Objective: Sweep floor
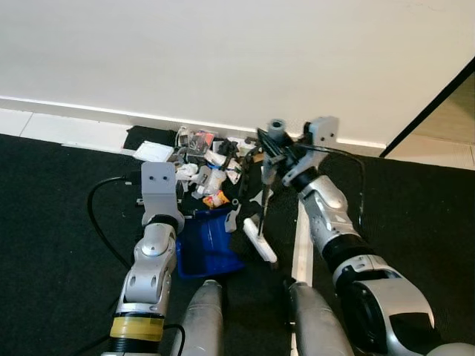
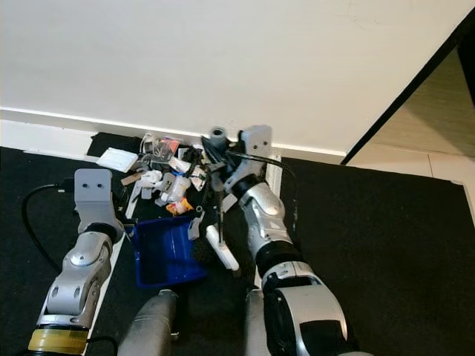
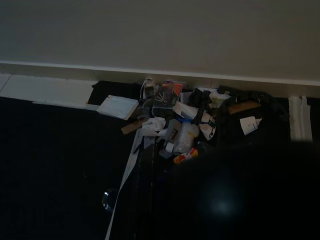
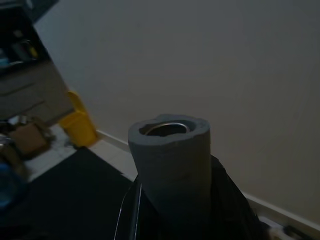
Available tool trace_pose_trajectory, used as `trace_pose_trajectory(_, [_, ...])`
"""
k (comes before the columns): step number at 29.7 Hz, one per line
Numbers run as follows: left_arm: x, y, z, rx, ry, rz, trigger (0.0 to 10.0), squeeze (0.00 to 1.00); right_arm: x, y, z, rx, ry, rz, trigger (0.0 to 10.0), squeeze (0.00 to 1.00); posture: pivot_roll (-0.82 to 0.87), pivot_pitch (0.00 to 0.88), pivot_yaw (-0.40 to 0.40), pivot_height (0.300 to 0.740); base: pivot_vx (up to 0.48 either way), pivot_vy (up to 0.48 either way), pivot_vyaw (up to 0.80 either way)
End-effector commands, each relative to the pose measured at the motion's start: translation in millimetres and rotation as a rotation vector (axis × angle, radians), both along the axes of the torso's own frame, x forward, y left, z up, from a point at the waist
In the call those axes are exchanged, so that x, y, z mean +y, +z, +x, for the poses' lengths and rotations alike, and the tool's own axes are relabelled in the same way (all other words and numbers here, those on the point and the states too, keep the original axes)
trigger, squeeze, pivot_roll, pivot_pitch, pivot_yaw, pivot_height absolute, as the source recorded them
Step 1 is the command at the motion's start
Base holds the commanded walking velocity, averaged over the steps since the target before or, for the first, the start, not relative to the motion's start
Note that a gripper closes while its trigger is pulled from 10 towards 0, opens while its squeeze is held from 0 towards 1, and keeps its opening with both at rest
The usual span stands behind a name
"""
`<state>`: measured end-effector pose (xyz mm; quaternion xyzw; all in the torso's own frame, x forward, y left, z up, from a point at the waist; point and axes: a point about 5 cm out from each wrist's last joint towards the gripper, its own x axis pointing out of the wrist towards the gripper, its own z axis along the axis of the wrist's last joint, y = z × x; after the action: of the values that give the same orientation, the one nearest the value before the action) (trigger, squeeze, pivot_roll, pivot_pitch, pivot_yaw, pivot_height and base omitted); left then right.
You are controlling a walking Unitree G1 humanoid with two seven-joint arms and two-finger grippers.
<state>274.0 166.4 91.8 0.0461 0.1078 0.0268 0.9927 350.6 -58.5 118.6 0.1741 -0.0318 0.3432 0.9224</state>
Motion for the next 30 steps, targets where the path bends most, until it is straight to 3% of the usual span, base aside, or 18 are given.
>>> trace_pose_trajectory(1, [-10.2, -17, -8.9, 0.087, -0.032, -0.054, 10.0, 0.0, 31.8, -3, -10.0, 0.066, 0.085, 0.154, 10.0, 0.0, 0.13, 0.275, -0.005, 0.74, 0.0, 0.0, 0.0])
trace_pose_trajectory(8, [-13.8, -18, -5.3, 0.095, -0.026, -0.084, 10.0, 0.0, 38.0, 24, -10.7, -0.031, 0.194, 0.269, 10.0, 0.0, 0.11, 0.262, -0.007, 0.74, 0.0, 0.0, 0.0])
trace_pose_trajectory(14, [-16.0, -16, -0.8, 0.088, -0.022, -0.106, 10.0, 0.0, 38.2, 44, -14.5, -0.109, 0.255, 0.311, 10.0, 0.0, 0.09, 0.255, -0.009, 0.74, 0.0, 0.0, 0.0])
trace_pose_trajectory(16, [-16.1, -16, 2.1, 0.087, -0.012, -0.123, 10.0, 0.0, 33.4, 63, -19.4, -0.175, 0.299, 0.346, 10.0, 0.0, 0.08, 0.251, -0.015, 0.74, 0.0, 0.0, 0.0])
trace_pose_trajectory(17, [-15.9, -16, 4.0, 0.087, -0.006, -0.129, 10.0, 0.0, 19.3, 81, -21.0, -0.245, 0.282, 0.333, 10.0, 0.0, 0.07, 0.25, -0.019, 0.74, 0.0, 0.0, 0.0])
trace_pose_trajectory(20, [-15.7, -16, 5.1, 0.085, -0.003, -0.131, 10.0, 0.0, 5.8, 90, -19.8, -0.293, 0.237, 0.293, 10.0, 0.0, 0.07, 0.25, -0.019, 0.74, 0.0, 0.0, 0.0])
trace_pose_trajectory(21, [-15.7, -16, 5.1, 0.085, -0.003, -0.131, 10.0, 0.0, 5.8, 90, -19.8, -0.293, 0.237, 0.293, 10.0, 0.0, 0.07, 0.25, -0.019, 0.74, 0.0, 0.0, 0.0])
trace_pose_trajectory(25, [-15.4, -17, 6.0, 0.086, 0.003, -0.132, 10.0, 0.0, -31.0, 89, -10.1, -0.359, 0.068, 0.104, 10.0, 0.0, 0.06, 0.249, -0.021, 0.74, 0.0, 0.0, 0.0])
trace_pose_trajectory(30, [-14.9, -17, 5.7, 0.089, 0.002, -0.13, 10.0, 0.0, -59.2, 78, -3.1, -0.316, -0.096, -0.044, 10.0, 0.0, 0.06, 0.26, -0.015, 0.74, 0.0, 0.0, 0.0])
